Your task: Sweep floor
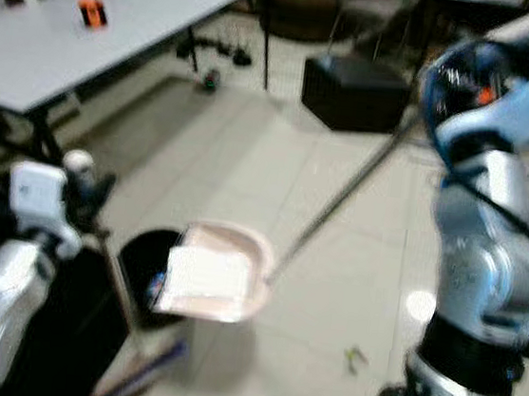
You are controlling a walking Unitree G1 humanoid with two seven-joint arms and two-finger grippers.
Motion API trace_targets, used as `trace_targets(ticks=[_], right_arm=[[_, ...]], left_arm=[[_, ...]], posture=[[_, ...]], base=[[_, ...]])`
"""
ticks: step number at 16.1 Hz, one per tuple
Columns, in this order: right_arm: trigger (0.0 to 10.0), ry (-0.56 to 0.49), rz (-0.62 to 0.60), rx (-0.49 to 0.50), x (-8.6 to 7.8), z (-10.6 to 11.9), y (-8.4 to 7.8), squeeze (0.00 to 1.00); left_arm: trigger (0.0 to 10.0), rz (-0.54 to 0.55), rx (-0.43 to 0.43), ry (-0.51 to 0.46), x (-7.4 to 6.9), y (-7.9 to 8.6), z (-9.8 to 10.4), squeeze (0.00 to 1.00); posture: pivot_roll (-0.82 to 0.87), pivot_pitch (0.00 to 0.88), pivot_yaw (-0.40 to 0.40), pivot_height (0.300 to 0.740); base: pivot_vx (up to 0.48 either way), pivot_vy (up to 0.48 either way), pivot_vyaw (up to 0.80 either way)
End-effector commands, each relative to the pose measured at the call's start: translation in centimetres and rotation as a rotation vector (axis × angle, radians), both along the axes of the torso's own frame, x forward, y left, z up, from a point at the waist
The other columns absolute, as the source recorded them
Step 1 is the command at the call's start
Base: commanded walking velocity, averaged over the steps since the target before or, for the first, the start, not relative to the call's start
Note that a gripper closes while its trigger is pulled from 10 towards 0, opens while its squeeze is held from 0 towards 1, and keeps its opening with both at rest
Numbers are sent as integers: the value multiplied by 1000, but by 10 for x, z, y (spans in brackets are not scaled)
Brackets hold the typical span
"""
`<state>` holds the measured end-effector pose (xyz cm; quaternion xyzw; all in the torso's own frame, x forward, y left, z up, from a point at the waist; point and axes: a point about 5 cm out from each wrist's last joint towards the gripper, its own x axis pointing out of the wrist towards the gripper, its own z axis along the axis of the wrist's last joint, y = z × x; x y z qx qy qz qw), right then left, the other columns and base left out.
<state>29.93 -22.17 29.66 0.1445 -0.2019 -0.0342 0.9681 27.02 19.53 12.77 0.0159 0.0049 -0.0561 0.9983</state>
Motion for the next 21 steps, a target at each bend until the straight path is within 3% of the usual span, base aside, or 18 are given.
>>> trace_targets(ticks=[1, 8, 14, 17, 21], right_arm=[[10000, -32, 34, -1, 0, 8, 9, 0], [10000, -10, 82, 43, 5, -1, 20, 0], [10000, -25, 81, 48, 7, 1, 19, 0], [10000, -42, 56, -23, 7, 4, 18, 0], [10000, -59, 18, -114, 8, 3, 17, 0]], left_arm=[[10000, 30, 8, -29, 1, 7, 7, 0], [10000, 46, 13, -25, -3, 10, 5, 0], [10000, 69, 16, -14, -5, 15, 3, 0], [10000, 23, 3, 22, -8, 6, -4, 0], [10000, 24, 12, 44, -12, 7, -9, 0]], posture=[[23, 0, 75, 740], [43, 0, 61, 740], [42, 0, 58, 740], [41, 0, 58, 740], [41, 0, 56, 740]], base=[[386, 0, 0], [387, 0, 752], [387, 0, 0], [127, 0, 0], [0, 0, 0]])
